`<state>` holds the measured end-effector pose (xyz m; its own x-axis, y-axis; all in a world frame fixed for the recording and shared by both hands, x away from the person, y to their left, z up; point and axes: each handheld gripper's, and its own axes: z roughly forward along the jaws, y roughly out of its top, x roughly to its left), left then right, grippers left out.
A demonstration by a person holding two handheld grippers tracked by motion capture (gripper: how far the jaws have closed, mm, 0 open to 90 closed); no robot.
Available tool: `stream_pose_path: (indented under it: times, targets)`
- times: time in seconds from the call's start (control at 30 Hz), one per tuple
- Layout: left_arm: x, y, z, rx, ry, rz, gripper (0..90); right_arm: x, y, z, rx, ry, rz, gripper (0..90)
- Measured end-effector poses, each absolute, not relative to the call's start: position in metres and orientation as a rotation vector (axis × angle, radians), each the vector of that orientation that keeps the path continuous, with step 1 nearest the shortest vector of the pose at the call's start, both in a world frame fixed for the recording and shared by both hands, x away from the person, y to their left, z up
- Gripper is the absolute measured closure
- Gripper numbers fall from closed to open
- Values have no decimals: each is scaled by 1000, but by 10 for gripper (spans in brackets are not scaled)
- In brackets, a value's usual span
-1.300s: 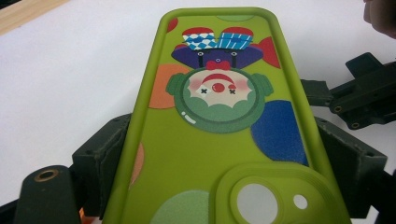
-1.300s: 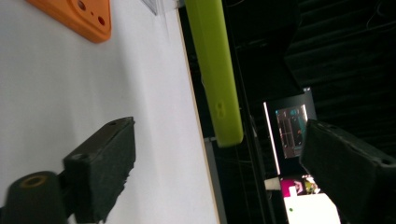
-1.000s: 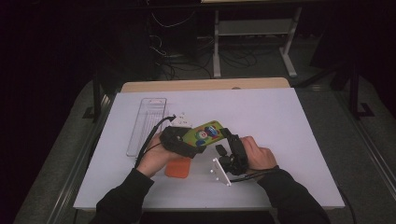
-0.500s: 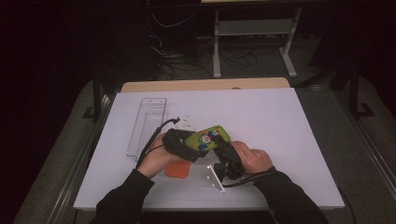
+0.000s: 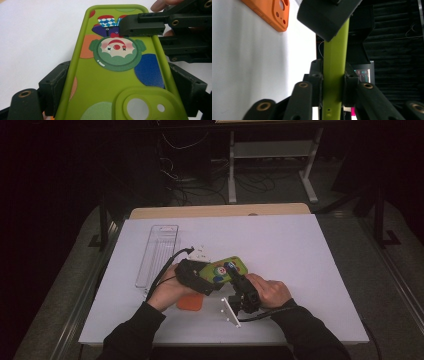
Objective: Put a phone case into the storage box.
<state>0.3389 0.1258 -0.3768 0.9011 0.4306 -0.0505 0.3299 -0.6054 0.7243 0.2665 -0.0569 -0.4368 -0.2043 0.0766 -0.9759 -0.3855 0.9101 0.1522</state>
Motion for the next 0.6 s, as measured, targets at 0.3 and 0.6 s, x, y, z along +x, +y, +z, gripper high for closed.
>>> stream_pose_path:
  times: [0.3, 0.6]
  targets:
    - [338, 126, -377, 2216, 551, 161, 131, 265, -58, -434, -211, 1756, 424, 757]
    - [343, 140, -368, 2103, 605, 160, 0, 275, -66, -428, -54, 1814, 500, 757]
